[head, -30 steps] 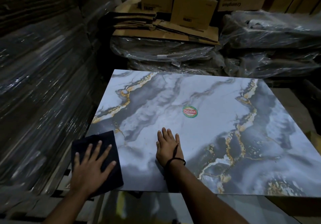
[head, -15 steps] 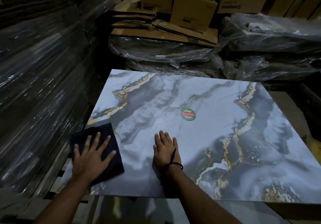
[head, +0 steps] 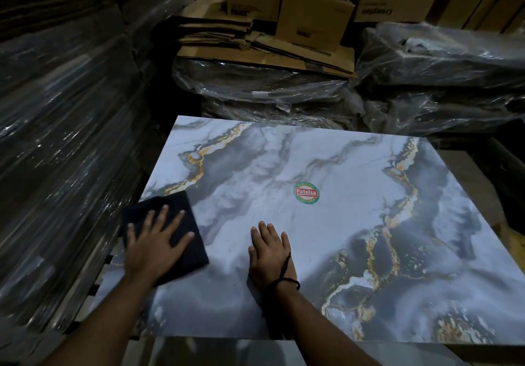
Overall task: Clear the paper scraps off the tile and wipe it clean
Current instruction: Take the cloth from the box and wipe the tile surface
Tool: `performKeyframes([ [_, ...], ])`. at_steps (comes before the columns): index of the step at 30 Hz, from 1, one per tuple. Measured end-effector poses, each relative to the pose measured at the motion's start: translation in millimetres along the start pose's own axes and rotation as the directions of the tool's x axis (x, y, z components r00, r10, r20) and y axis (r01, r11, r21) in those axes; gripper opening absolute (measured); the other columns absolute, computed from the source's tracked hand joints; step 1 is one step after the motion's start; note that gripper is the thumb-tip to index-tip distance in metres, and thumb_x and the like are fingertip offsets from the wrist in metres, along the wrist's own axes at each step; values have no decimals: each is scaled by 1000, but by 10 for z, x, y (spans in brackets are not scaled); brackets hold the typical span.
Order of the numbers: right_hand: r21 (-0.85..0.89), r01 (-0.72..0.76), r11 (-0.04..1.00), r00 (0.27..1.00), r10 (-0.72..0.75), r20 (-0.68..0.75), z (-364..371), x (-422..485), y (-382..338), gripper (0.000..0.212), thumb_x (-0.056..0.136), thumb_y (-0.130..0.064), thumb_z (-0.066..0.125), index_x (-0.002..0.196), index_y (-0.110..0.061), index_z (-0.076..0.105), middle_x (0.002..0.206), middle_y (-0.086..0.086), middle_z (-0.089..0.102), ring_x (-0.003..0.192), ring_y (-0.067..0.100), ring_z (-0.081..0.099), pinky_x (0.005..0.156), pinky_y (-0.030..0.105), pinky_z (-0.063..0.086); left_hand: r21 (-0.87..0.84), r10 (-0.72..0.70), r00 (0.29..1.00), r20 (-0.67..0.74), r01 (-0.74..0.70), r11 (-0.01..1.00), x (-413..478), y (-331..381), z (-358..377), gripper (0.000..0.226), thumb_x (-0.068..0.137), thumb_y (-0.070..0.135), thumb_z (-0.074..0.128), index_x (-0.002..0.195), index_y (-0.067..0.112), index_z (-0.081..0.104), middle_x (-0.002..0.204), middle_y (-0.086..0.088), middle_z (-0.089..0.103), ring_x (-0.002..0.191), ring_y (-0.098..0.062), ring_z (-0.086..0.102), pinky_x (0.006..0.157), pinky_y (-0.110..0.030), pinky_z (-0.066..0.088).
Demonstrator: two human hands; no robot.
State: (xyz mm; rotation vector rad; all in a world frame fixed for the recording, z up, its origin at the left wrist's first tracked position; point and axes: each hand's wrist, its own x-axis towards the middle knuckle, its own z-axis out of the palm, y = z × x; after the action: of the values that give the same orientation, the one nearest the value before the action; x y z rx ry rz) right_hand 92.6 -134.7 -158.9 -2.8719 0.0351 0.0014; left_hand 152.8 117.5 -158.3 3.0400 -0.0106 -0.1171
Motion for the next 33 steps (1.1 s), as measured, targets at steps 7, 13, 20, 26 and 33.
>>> performKeyframes([
  [7, 2, -40, 999, 995, 40, -87, 4, 39, 3, 42, 77, -37, 40, 104, -29, 71, 116, -5, 69, 106, 16, 66, 89, 42, 52, 14, 49, 998, 33, -50, 999, 34, 277, 0, 73, 79, 77, 8, 146, 48, 16, 159, 6, 10, 146, -24, 9, 111, -58, 5],
  [13, 214, -32, 976, 952, 95, -292, -192, 615, 206, 28, 77, -18, 54, 96, -13, 73, 102, 10, 71, 86, 36, 66, 77, 37, 53, 22, 307, 946, 105, -310, 950, -202, 982, 129, 67, 83, 77, 16, 140, 48, 35, 152, 4, 33, 140, -26, 31, 108, -59, 10],
  [20, -39, 29, 999, 993, -24, 115, -241, 1013, 313, 56, 100, -45, 26, 152, -26, 21, 162, 1, 11, 149, 23, 7, 120, 44, 5, 9, 109, 994, 4, -109, 994, 50, 414, 42, 74, 76, 81, 8, 144, 52, 13, 159, 12, 5, 147, -18, 4, 113, -53, -3],
  [26, -70, 26, 997, 989, -15, 150, -101, 976, 301, 57, 101, -47, 20, 154, -30, 7, 163, -4, -1, 150, 18, -5, 120, 42, -5, -18, -131, 990, 51, 132, 991, 362, -92, -50, 72, 79, 80, 10, 145, 51, 7, 160, 10, 0, 147, -20, -1, 114, -57, 5],
  [33, 67, 34, 997, 998, -37, 56, -146, 1006, 324, 50, 101, -31, 32, 151, -22, 27, 161, 0, 18, 149, 21, 8, 120, 42, 0, 14, 206, 978, 28, -206, 978, 327, 945, 20, 75, 78, 77, 3, 146, 48, 10, 160, 5, 2, 147, -23, 1, 111, -57, -4],
])
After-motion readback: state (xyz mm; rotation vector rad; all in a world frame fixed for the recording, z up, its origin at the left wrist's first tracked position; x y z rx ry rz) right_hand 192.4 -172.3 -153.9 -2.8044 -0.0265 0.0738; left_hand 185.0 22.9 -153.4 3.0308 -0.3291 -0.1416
